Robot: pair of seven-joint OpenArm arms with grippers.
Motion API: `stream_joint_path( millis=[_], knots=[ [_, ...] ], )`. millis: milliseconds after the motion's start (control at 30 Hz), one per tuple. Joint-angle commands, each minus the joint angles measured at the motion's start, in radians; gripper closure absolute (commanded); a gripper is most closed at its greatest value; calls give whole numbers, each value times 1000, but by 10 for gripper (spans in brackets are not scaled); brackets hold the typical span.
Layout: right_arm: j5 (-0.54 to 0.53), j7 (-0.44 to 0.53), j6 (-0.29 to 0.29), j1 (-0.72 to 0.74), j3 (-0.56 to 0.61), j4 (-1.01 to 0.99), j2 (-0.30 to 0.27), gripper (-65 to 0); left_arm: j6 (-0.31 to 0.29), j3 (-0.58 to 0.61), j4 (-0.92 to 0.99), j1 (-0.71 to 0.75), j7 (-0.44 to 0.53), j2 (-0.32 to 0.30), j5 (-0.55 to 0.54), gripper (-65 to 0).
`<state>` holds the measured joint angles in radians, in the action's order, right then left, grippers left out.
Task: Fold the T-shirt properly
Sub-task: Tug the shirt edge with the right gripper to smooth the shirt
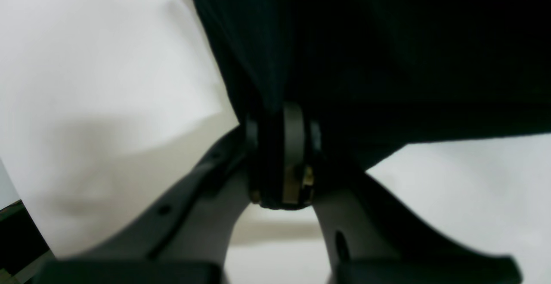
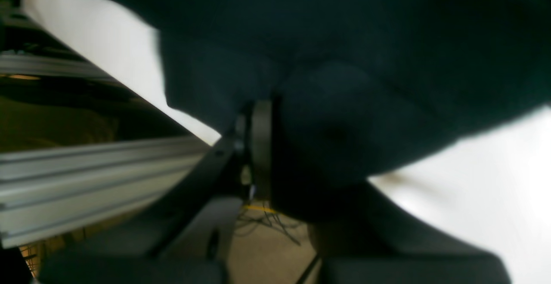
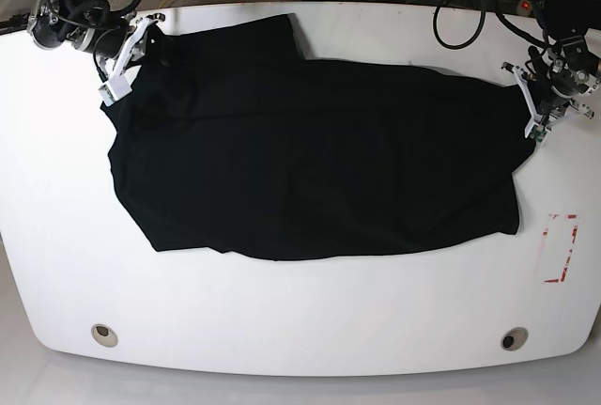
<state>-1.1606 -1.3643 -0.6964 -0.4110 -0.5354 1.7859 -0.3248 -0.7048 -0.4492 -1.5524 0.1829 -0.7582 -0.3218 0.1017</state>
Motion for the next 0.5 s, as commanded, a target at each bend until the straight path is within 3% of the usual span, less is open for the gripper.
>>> stream_joint_path(
  millis=[0,167,233,367,467],
  knots=[
    [-23,16,-2,-2,-5,18,-20,-55,7,-6,-13,-7,1,-15,7,-47],
    [-23,16,-2,-22,-4,19,-15,-244,7,-6,-10,-7,1,-18,7,-47],
    [-20,16,-2,-29,-4,16,-13,-284,7,-6,-10,-7,1,-20,7,-47],
    [-19,16,-2,-47,-4,16,-12,-249,7,-6,-7,-7,1,-20,7,-47],
    [-19,16,-2,-56,-4,16,5,-260,7,-6,-7,-7,1,-20,7,-47]
  ],
)
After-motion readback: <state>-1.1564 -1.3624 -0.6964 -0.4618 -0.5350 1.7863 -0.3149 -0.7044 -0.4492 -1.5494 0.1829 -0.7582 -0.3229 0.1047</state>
